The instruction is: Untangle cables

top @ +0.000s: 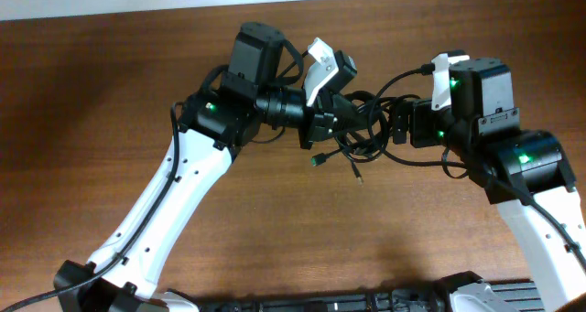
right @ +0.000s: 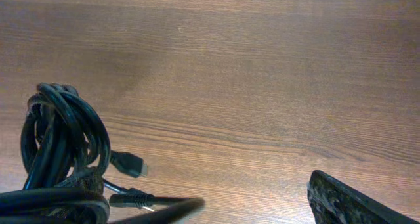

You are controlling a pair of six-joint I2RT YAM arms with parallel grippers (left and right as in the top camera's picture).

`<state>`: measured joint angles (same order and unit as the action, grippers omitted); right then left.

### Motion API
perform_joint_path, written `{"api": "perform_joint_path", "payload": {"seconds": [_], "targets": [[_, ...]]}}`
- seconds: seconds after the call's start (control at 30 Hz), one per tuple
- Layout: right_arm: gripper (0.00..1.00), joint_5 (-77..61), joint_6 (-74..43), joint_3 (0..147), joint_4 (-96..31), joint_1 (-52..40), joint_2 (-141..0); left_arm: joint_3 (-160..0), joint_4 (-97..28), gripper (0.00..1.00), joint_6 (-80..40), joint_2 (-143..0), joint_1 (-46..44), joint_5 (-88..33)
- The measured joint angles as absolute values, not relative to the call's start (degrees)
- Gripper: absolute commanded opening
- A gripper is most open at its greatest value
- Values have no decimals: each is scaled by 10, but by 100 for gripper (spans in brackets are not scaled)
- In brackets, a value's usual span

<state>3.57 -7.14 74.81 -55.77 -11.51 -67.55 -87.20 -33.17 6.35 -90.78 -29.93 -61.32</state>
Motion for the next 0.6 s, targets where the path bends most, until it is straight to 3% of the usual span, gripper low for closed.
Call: {"api": "perform_joint_path", "payload": {"seconds": [0.6], "targets": [[98,169,-77,748,-481,-119,-682,-872,-347,0,64,-910,-286,-600]]}}
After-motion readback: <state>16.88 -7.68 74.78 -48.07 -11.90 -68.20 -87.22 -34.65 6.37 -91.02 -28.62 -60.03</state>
